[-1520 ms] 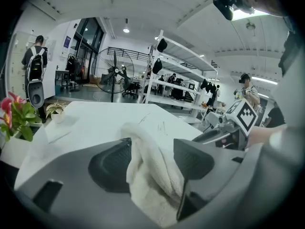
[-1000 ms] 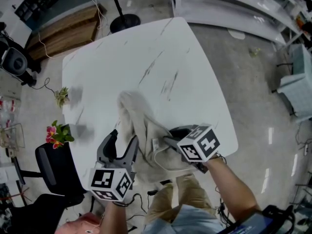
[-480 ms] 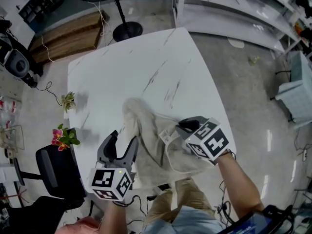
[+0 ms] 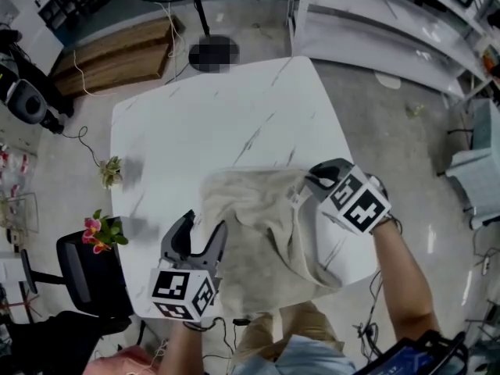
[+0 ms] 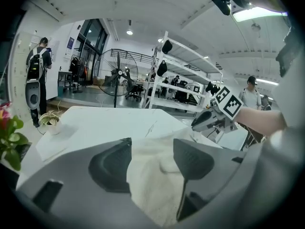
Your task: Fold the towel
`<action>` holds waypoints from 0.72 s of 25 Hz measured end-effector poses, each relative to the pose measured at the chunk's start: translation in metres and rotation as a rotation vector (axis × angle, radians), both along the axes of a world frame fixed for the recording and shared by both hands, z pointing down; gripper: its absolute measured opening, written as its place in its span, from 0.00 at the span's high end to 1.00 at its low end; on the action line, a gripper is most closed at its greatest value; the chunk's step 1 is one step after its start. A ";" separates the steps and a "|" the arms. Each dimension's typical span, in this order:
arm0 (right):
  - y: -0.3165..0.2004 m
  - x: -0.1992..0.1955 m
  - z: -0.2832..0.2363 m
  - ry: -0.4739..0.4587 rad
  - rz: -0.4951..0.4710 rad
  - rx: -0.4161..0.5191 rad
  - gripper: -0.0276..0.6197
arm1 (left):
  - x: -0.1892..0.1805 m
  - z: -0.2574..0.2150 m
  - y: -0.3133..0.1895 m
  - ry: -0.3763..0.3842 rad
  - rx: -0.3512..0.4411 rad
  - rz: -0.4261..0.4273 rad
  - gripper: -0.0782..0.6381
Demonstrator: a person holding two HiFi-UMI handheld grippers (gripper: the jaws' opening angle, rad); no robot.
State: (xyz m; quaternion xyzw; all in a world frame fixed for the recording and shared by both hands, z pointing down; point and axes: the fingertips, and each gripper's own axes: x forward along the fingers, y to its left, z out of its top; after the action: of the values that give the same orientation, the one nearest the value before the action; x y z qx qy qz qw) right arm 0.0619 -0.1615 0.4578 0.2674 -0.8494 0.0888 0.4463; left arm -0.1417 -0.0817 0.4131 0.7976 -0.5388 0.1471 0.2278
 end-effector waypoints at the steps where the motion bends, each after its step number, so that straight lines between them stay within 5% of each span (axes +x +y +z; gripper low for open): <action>1: -0.009 0.002 0.002 0.011 -0.026 0.020 0.87 | 0.001 0.003 -0.006 -0.006 -0.004 0.000 0.50; 9: -0.057 0.006 0.029 -0.002 -0.161 0.098 0.86 | -0.012 0.032 -0.058 -0.063 -0.037 -0.007 0.50; 18: -0.066 0.008 0.055 -0.081 -0.172 0.028 0.77 | -0.023 0.064 -0.092 -0.105 -0.092 0.024 0.51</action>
State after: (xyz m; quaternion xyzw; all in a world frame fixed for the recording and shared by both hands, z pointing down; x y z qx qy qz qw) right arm 0.0702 -0.2273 0.5127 0.1956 -0.8877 0.0491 0.4138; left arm -0.1651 -0.1733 0.4767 0.7837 -0.5332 0.2163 0.2339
